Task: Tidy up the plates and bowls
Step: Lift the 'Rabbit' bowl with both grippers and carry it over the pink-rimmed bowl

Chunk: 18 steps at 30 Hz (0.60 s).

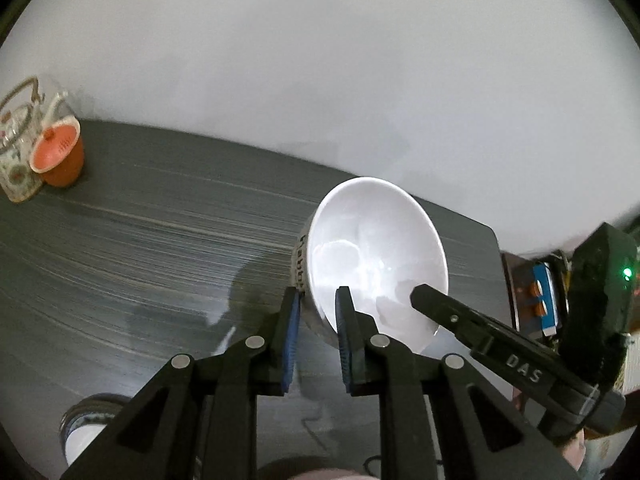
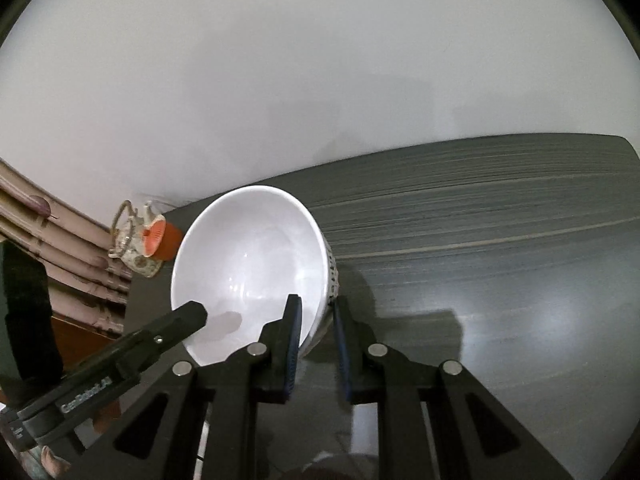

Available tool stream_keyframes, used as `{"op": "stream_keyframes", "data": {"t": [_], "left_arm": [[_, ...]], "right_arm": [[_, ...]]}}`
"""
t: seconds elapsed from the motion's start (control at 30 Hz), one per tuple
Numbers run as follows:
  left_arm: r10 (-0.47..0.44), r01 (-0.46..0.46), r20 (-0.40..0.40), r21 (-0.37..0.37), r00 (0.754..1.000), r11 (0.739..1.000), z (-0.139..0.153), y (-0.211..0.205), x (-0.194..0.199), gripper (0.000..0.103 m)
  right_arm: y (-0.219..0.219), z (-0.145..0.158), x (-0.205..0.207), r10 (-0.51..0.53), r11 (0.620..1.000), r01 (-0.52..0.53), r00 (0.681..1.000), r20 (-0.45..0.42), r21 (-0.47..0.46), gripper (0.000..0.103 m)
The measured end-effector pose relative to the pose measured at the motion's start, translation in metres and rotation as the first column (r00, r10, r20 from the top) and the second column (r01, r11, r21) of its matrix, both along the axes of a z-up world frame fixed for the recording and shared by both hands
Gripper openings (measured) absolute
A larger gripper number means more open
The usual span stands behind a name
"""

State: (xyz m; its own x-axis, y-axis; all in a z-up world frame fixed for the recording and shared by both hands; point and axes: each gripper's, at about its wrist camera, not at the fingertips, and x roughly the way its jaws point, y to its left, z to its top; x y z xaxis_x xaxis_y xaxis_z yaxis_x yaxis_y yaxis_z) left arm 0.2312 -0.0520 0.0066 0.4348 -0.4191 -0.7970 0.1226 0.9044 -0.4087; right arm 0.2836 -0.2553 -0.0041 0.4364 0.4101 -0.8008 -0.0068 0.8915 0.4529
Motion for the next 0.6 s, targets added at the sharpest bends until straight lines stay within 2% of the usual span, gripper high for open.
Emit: {"op": "stream_keyframes", "data": {"t": [0.3, 0.6], "left_arm": [[-0.033, 0.032, 0.040, 0.024, 0.999, 0.999, 0.038, 0.007, -0.051, 0.017], [-0.042, 0.042, 0.009, 0.037, 0.999, 0.998, 0.038, 0.014, -0.112, 0.017]], "right_arm": [[-0.002, 0.035, -0.049, -0.005, 1.000, 0.005, 1.000, 0.019, -0.007, 0.017], [0.015, 0.047, -0.107, 0.003, 0.999, -0.002, 1.000, 0.010, -0.032, 0.017]]}}
